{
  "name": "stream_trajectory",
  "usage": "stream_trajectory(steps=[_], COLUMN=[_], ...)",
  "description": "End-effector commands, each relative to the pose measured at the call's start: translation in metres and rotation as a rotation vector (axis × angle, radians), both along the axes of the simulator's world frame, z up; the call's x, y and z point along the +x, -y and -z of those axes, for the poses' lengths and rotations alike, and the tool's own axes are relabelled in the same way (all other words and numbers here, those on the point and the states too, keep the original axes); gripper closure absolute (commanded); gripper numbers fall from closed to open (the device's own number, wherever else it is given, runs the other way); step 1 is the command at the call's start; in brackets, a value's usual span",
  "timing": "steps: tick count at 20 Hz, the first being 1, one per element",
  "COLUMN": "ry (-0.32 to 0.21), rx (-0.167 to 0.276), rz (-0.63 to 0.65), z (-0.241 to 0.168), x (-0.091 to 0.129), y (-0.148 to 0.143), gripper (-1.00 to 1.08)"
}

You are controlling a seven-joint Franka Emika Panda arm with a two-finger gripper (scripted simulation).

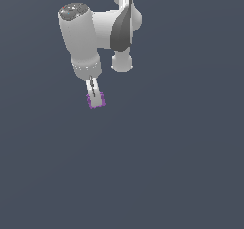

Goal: Pick up the object and move it to a goal position.

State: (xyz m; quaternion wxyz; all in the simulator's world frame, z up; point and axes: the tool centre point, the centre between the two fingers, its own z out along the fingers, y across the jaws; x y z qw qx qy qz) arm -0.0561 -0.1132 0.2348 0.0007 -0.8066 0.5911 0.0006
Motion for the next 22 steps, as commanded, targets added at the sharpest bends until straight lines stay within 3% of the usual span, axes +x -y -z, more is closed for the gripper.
stream_trajectory(steps=[1,13,22], ry=[-0.001,0.0,0.0], rx=[-0.001,-0.002,-0.002], rz=[0.001,0.0,-0.002], z=[-0.03,-0.155,-0.207], x=[-0.007,-0.032,-0.039], y=[0.007,0.035,0.046], gripper=[1.08,1.08,1.08])
